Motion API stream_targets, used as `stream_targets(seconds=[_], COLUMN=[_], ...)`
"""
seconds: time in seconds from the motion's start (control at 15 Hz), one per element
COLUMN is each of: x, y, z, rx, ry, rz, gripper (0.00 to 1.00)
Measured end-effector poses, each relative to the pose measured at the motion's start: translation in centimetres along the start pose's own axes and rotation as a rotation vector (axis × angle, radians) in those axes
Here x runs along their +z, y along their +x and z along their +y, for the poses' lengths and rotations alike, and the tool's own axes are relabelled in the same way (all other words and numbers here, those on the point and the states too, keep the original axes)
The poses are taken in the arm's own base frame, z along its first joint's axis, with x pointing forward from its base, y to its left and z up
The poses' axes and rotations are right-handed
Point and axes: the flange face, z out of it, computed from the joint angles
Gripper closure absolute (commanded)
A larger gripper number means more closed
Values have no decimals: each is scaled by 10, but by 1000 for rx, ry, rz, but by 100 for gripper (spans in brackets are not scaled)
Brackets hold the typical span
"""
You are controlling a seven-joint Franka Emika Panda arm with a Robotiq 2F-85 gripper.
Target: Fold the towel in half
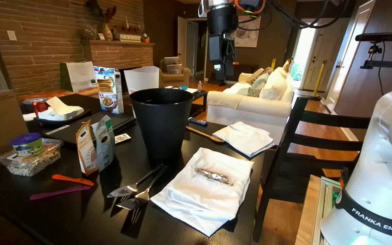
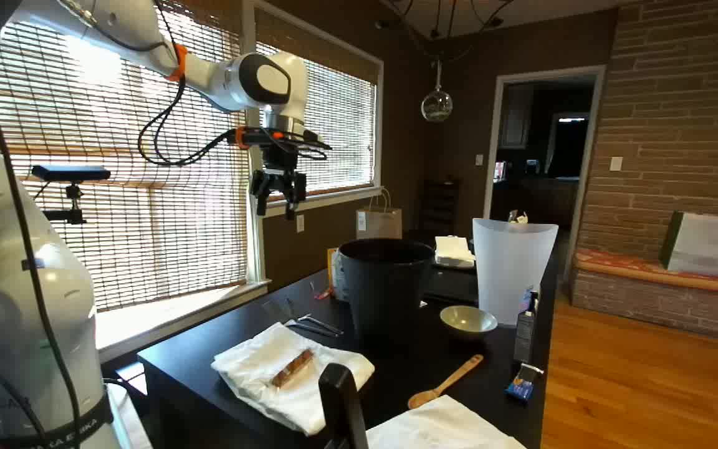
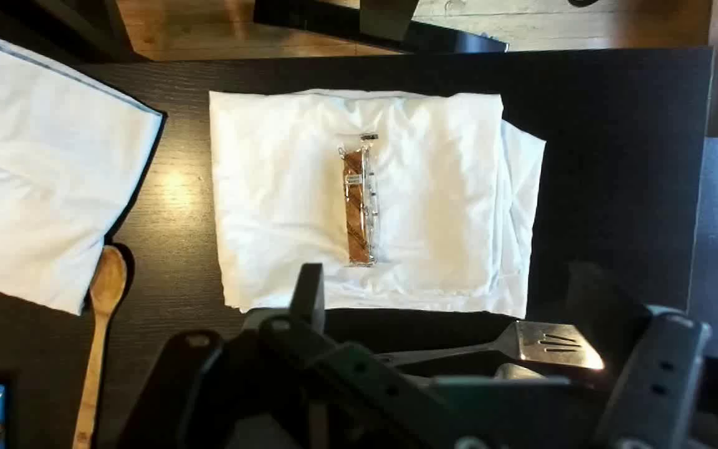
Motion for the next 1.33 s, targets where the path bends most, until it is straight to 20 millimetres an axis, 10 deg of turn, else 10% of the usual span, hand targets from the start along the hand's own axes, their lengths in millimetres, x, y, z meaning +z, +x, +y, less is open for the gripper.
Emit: stream_targets(seconds=[0.47, 1.0, 1.33], x=[5, 72, 130], y=[0, -9, -12], z=[-3, -110, -134], rx=[2, -51, -13], ry=[-2, -67, -124], rz=[-9, -2, 41], gripper=[0, 0, 0])
